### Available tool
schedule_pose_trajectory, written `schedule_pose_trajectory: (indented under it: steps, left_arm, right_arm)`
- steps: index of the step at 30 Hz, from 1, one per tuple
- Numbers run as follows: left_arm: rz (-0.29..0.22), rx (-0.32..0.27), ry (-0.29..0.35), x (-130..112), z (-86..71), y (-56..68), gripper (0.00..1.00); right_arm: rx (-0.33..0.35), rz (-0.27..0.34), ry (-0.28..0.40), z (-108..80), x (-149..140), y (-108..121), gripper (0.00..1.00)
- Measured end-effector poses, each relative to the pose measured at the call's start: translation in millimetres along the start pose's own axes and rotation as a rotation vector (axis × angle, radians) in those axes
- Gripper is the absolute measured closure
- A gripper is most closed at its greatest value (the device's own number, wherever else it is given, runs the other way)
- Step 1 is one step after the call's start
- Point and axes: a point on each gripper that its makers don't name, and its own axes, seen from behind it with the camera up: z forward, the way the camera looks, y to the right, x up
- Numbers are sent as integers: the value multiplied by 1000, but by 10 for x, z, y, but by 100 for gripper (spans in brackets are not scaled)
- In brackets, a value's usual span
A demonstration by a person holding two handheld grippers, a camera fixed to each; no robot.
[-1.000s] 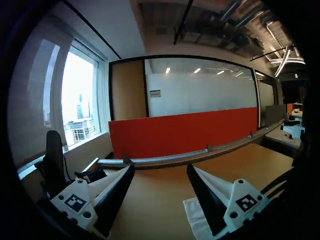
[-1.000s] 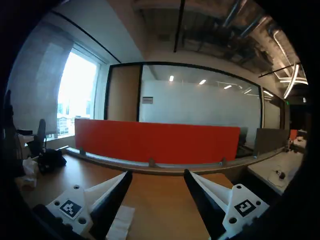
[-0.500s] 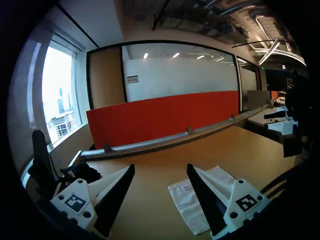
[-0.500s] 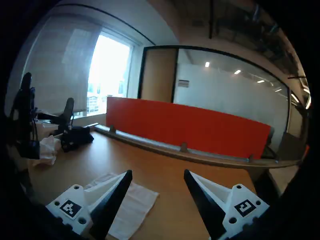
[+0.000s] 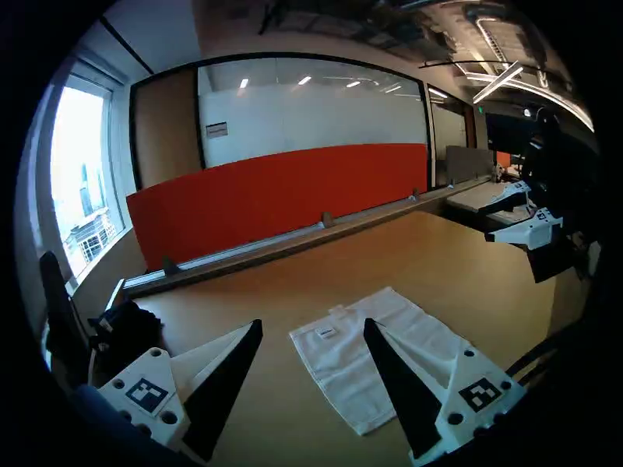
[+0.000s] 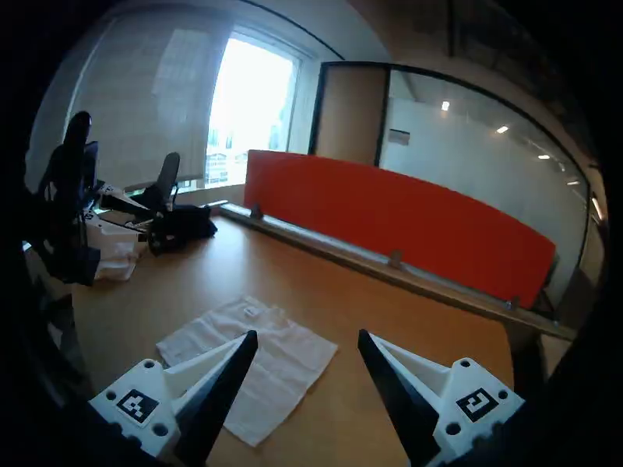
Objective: Fold towel
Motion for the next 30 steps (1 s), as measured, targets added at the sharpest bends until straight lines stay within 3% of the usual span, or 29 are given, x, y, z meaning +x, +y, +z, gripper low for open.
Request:
schedule_pose_trajectory:
  steps: [11, 30]
  left_arm:
    - [-3, -66, -73, -435, 110, 241, 4]
    - [38, -142, -221, -1320, 374, 559, 3]
  right_arm:
    - [67, -19, -81, 187, -451, -200, 0]
    - [131, -50, -224, 436, -1356, -460, 0]
